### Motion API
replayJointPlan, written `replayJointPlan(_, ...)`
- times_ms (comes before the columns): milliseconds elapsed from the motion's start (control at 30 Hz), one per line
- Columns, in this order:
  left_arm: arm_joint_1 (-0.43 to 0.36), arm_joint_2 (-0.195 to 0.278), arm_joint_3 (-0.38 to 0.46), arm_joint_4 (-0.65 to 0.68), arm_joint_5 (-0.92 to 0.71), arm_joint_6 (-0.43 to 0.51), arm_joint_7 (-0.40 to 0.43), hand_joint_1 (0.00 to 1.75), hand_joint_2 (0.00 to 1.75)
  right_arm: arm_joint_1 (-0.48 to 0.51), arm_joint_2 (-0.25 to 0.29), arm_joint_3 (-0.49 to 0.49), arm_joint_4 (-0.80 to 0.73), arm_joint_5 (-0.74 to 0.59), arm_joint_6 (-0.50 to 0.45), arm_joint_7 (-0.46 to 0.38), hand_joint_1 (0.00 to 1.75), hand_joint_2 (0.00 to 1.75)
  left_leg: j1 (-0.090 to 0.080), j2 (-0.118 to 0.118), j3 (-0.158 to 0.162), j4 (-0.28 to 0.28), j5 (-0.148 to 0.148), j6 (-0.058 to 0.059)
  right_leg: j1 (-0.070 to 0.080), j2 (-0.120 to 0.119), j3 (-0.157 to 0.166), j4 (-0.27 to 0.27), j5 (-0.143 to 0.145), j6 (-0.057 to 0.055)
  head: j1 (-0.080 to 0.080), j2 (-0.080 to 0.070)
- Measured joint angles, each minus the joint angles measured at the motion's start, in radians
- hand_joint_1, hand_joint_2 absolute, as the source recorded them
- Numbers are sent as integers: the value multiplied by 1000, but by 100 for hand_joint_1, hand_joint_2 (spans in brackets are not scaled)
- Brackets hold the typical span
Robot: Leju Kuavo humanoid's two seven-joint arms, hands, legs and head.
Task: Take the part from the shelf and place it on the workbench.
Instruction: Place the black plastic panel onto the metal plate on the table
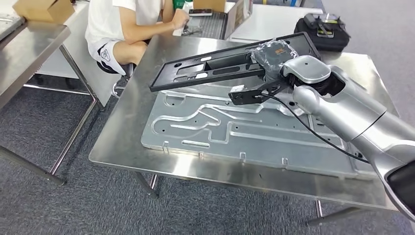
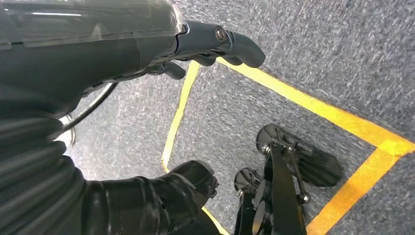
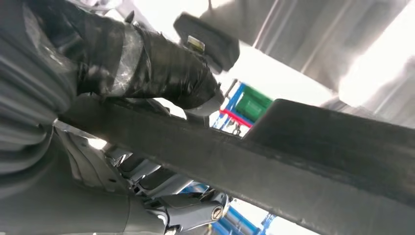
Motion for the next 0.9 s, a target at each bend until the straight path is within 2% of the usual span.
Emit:
replayJointPlan(67,1,0,0,0,-3,-2,-4,0,175,52,-11,-3,-7,-8,-24,-9,175,175,1,2,1,2,-4,-11,-2,0,8,-8,5,-9,0,0)
replayJointPlan(100,1,0,0,0,-5,-1,-4,0,175,81,-16,-5,-9,-10,-37,-14,175,175,1,3,-5,19,-17,-14,-5,-1,12,-13,9,-15,0,0)
replayJointPlan(133,2,0,0,0,-7,4,-3,0,175,111,-21,-7,-10,-10,-50,-19,175,175,1,5,-21,57,-42,-16,-7,-3,16,-17,13,-21,-1,0)
replayJointPlan(200,3,0,0,0,-11,17,-1,0,175,169,-31,-10,-9,-9,-73,-27,175,175,1,8,-76,182,-108,-17,-5,-4,15,-18,15,-26,-1,0)
replayJointPlan(233,3,0,0,0,-13,24,0,0,175,198,-35,-10,-8,-8,-82,-30,175,175,1,8,-103,241,-130,-18,-3,-4,14,-17,15,-27,-1,0)
replayJointPlan(267,4,0,0,0,-15,29,0,0,175,223,-39,-10,-7,-7,-87,-32,175,175,1,8,-117,272,-135,-18,-1,-4,14,-16,14,-28,-1,0)
replayJointPlan(300,4,0,0,0,-16,34,0,0,175,245,-42,-11,-5,-6,-91,-33,175,175,0,8,-114,266,-121,-16,1,-3,13,-14,13,-28,-1,0)
replayJointPlan(333,5,0,0,0,-17,39,-1,0,175,262,-46,-14,-5,-6,-94,-34,175,175,-1,8,-92,223,-93,-12,3,-3,13,-12,12,-28,-1,0)
replayJointPlan(400,4,3,0,0,-19,47,-5,0,175,283,-52,-27,-4,-5,-99,-37,175,175,-6,9,-23,90,-38,1,6,-1,11,-4,6,-26,-1,0)
replayJointPlan(433,4,4,0,0,-20,50,-8,0,175,290,-55,-35,-4,-5,-100,-39,175,175,-9,10,2,41,-25,7,7,0,9,1,3,-22,0,0)
replayJointPlan(500,2,6,0,0,-24,56,-11,0,175,301,-62,-49,-4,-3,-99,-43,175,175,-14,10,16,9,-23,13,7,0,5,4,2,-14,0,0)
replayJointPlan(567,2,6,-1,0,-27,63,-12,0,175,314,-67,-60,-4,-3,-96,-48,87,87,-12,11,18,0,-16,19,4,0,4,5,1,-4,0,0)
replayJointPlan(633,2,6,-1,0,-32,69,-10,0,175,324,-72,-72,-5,-3,-94,-54,0,0,-7,13,22,-13,-8,28,1,1,-13,46,-29,7,0,0)
replayJointPlan(733,2,6,-3,0,-38,70,-8,0,175,342,-80,-82,-3,-2,-86,-59,0,0,-5,14,21,-17,-4,34,-11,1,-95,219,-114,25,1,0)
replayJointPlan(767,2,6,-4,0,-35,68,-9,0,131,350,-81,-82,-3,-2,-84,-60,0,0,-5,13,21,-16,-4,34,-15,1,-115,258,-122,29,1,0)
replayJointPlan(800,3,5,-4,0,-30,66,-12,0,87,356,-83,-83,-2,-2,-82,-61,0,0,-4,13,20,-14,-5,33,-19,1,-119,263,-112,33,1,0)
replayJointPlan(833,3,5,-4,0,-26,64,-15,0,44,360,-84,-83,-2,-1,-82,-63,0,0,-3,13,20,-11,-7,31,-23,0,-105,231,-85,35,1,0)
replayJointPlan(867,2,4,-4,0,-23,63,-17,0,0,362,-85,-85,-2,-1,-81,-64,0,0,-3,13,20,-7,-9,27,-26,0,-74,167,-48,37,1,0)
replayJointPlan(900,2,4,-4,0,-22,61,-20,0,0,362,-87,-87,-2,0,-80,-66,0,0,-3,13,19,-3,-12,23,-28,0,-41,102,-23,37,1,0)
